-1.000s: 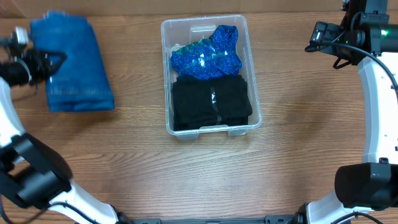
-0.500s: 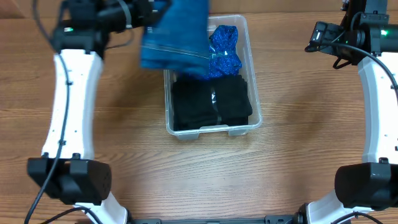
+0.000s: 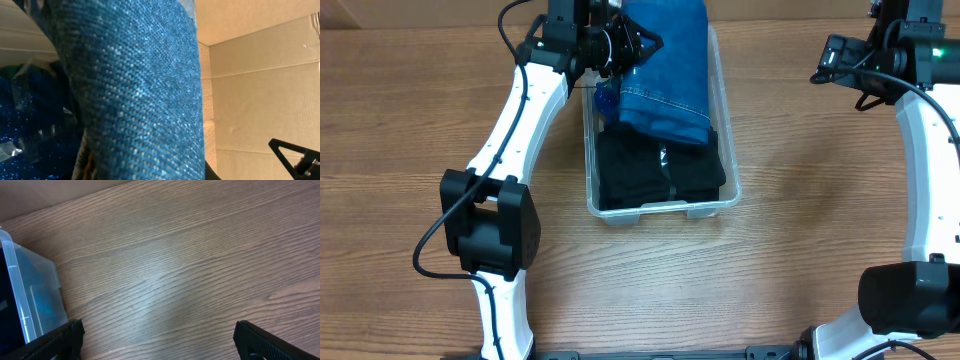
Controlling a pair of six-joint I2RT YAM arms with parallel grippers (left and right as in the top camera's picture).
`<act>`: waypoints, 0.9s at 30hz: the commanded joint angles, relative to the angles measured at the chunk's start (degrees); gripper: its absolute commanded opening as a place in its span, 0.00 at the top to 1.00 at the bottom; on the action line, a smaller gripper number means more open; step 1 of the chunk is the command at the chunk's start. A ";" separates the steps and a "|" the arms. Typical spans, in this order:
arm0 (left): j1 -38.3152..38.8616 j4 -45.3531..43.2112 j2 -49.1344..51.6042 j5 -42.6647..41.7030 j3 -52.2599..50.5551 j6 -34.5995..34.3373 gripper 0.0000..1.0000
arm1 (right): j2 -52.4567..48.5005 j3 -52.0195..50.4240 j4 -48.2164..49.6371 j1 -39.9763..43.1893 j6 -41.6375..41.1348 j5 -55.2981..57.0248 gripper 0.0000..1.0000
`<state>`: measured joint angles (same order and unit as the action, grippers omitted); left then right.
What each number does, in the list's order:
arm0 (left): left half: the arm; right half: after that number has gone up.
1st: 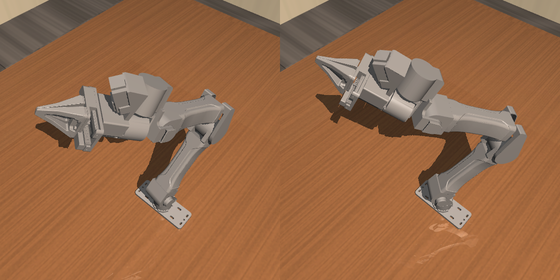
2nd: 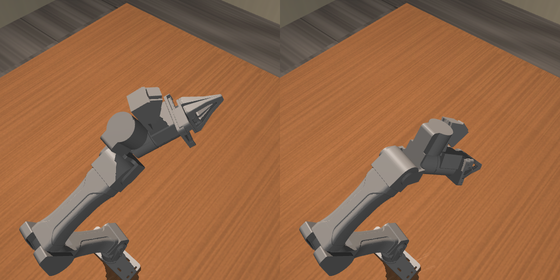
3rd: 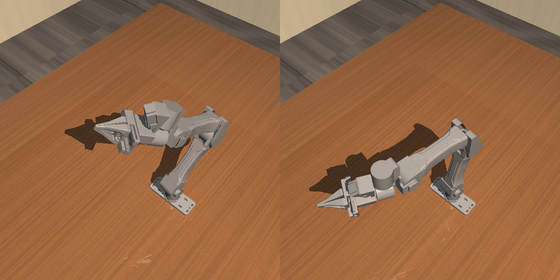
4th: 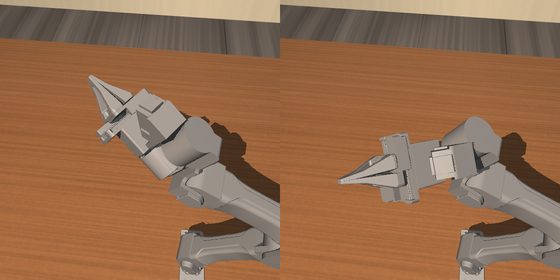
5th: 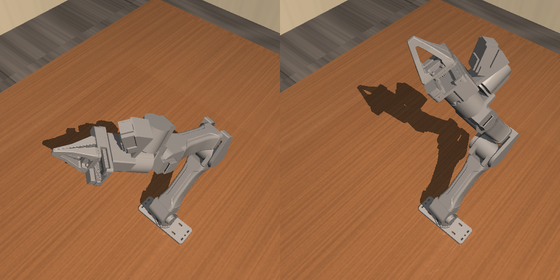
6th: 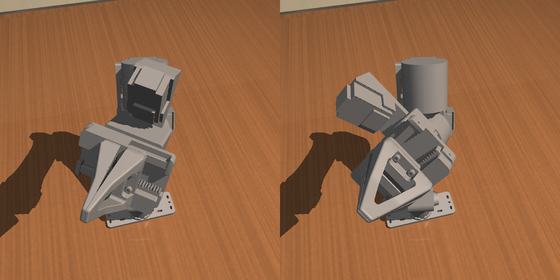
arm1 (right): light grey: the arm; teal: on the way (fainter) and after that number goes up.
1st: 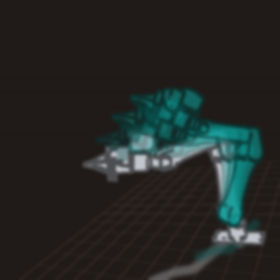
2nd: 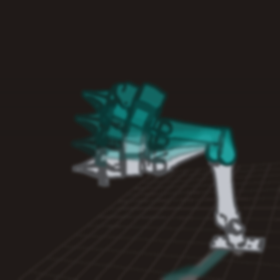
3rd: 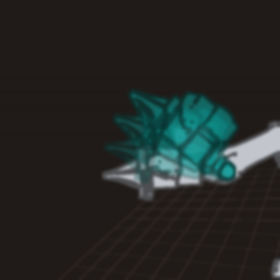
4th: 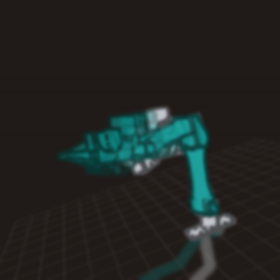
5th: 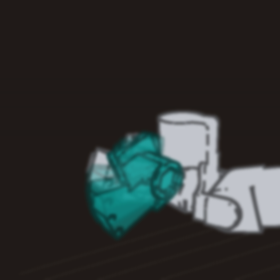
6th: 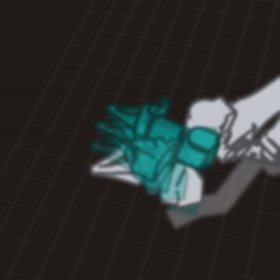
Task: Pack container
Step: 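Lift the denim garment and carry it over the bin, then lower the denim garment into the bin and open the left gripper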
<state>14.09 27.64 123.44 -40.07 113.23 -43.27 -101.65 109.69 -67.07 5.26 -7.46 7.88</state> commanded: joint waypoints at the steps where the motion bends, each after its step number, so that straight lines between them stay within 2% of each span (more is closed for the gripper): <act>1: 2.01 0.98 -2.01 0.74 2.19 -0.92 0.96 | 0.33 0.09 0.28 0.13 -0.22 0.20 0.00; 6: 3.65 8.04 -2.01 5.22 1.62 0.57 0.96 | 0.33 0.09 0.28 0.13 -0.22 0.20 0.00; 15: 4.79 8.63 -2.05 5.55 -0.96 -1.64 0.96 | 0.33 0.09 0.31 0.13 -0.22 0.20 0.00; 22: 5.46 12.79 -3.45 5.66 -0.94 -3.06 0.96 | 0.33 0.09 0.28 0.13 -0.22 0.20 0.00; 27: 6.21 18.16 -7.15 11.23 -0.94 -2.78 0.96 | 0.33 0.09 0.31 0.13 -0.22 0.20 0.00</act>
<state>18.26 43.03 122.19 -29.87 112.46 -44.88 -101.65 109.69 -67.05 5.26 -7.49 7.88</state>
